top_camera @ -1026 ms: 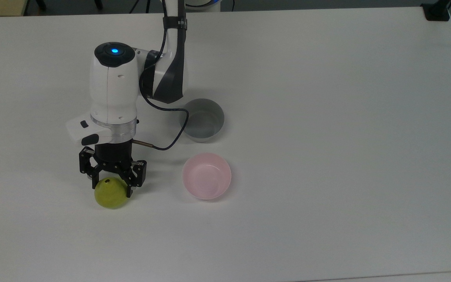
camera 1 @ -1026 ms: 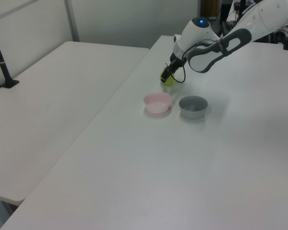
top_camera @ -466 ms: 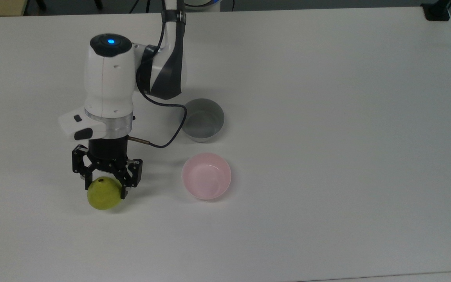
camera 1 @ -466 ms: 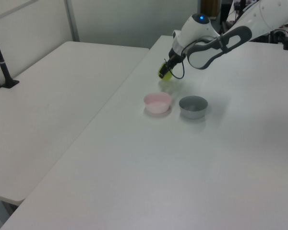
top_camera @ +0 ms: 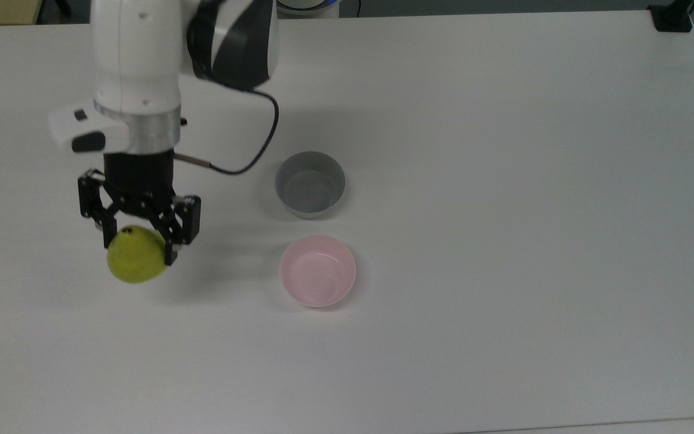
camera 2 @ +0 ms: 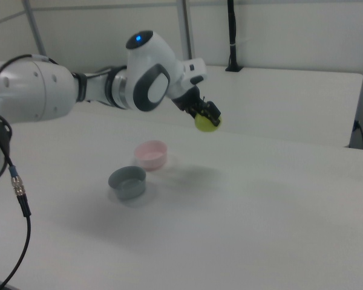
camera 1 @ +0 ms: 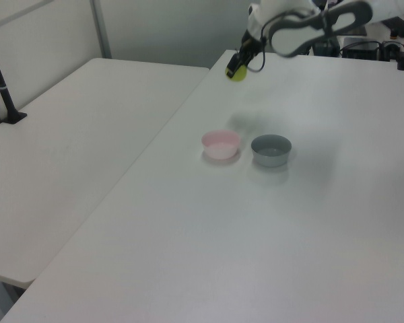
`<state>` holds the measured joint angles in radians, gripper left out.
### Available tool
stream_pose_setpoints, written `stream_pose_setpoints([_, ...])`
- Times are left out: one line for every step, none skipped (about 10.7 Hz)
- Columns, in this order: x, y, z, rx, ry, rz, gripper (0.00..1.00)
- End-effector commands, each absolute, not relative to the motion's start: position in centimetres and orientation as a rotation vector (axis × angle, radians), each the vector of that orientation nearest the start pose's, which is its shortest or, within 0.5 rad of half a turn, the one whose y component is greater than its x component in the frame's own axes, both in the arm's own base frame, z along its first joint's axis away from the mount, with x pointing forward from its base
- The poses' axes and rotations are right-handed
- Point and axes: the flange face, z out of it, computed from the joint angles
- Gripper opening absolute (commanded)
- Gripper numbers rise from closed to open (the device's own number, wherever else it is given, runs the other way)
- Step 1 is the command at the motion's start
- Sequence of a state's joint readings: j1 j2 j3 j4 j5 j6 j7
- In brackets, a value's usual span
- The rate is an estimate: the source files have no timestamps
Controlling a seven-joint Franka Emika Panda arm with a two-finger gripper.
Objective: Place the pear in the bowl
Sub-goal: 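Lift the pear and carry it over the pink bowl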
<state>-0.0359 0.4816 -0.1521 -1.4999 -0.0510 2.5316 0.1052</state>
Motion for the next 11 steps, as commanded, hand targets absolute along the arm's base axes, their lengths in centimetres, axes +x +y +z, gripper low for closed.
stream_pose_setpoints([69.5,-8.6,51.0,-3.103,0.391,-0.769,0.41])
stream_pose_setpoints([69.3,-6.0,51.6,-3.098,0.371,-0.735,0.41])
stream_pose_setpoints([69.1,-3.8,51.8,-3.097,0.353,-0.704,0.41])
stream_pose_setpoints([69.0,-1.3,51.8,-3.096,0.321,-0.682,0.42])
stream_pose_setpoints([68.9,1.1,51.7,-3.092,0.299,-0.665,0.42])
stream_pose_setpoints([69.0,3.4,51.0,-3.089,0.276,-0.646,0.42])
stream_pose_setpoints([68.9,5.4,49.7,-3.089,0.259,-0.625,0.42])
stream_pose_setpoints([68.9,6.6,48.5,-3.096,0.241,-0.604,0.42])
stream_pose_setpoints([69.2,7.0,47.2,-3.105,0.234,-0.582,0.42])
stream_pose_setpoints([69.6,7.4,45.8,-3.105,0.223,-0.587,0.42])
stream_pose_setpoints([69.8,8.6,44.3,-3.102,0.194,-0.597,0.42])
